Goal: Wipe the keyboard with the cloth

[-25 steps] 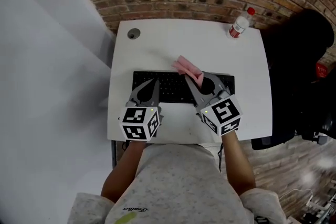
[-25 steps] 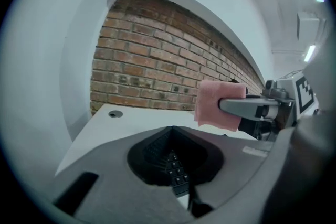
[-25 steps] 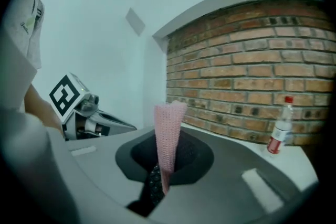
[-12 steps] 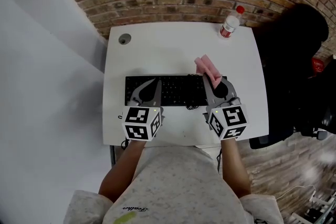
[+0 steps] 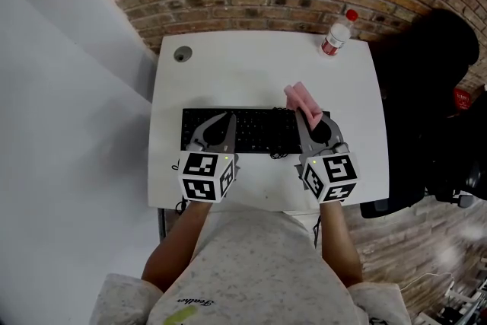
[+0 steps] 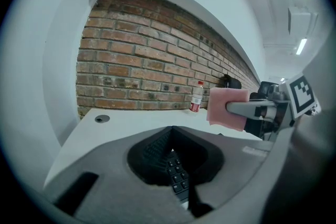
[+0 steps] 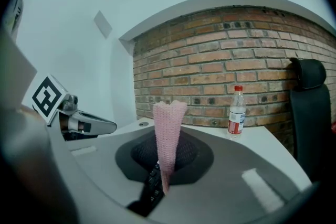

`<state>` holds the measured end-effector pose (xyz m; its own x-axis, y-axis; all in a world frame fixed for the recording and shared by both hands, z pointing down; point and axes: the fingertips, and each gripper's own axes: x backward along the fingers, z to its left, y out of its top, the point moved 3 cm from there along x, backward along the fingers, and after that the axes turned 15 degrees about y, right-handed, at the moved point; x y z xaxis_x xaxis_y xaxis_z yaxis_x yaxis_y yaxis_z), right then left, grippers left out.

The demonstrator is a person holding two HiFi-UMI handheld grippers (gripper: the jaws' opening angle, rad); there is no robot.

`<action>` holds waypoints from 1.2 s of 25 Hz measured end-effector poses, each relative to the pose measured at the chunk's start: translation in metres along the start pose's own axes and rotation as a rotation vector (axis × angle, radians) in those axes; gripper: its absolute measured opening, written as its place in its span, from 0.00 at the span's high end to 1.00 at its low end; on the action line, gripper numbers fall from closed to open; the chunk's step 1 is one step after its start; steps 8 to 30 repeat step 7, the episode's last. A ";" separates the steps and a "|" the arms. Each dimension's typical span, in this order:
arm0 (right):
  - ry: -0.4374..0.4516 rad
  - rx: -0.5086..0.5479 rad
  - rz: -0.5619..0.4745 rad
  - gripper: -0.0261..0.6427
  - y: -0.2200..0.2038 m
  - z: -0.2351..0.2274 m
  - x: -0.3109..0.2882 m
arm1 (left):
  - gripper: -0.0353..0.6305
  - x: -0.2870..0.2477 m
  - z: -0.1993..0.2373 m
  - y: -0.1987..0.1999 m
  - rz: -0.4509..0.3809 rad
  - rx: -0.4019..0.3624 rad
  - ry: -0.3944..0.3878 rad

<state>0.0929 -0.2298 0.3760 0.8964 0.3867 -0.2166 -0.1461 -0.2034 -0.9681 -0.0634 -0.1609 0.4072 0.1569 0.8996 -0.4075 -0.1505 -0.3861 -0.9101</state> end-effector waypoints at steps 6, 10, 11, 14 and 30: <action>0.003 -0.002 0.004 0.93 -0.001 -0.001 -0.001 | 0.96 -0.001 -0.002 0.000 0.001 -0.001 -0.001; 0.004 -0.003 0.004 0.93 -0.001 -0.001 0.000 | 0.96 -0.001 -0.003 0.000 0.001 -0.001 -0.002; 0.004 -0.003 0.004 0.93 -0.001 -0.001 0.000 | 0.96 -0.001 -0.003 0.000 0.001 -0.001 -0.002; 0.004 -0.003 0.004 0.93 -0.001 -0.001 0.000 | 0.96 -0.001 -0.003 0.000 0.001 -0.001 -0.002; 0.004 -0.003 0.004 0.93 -0.001 -0.001 0.000 | 0.96 -0.001 -0.003 0.000 0.001 -0.001 -0.002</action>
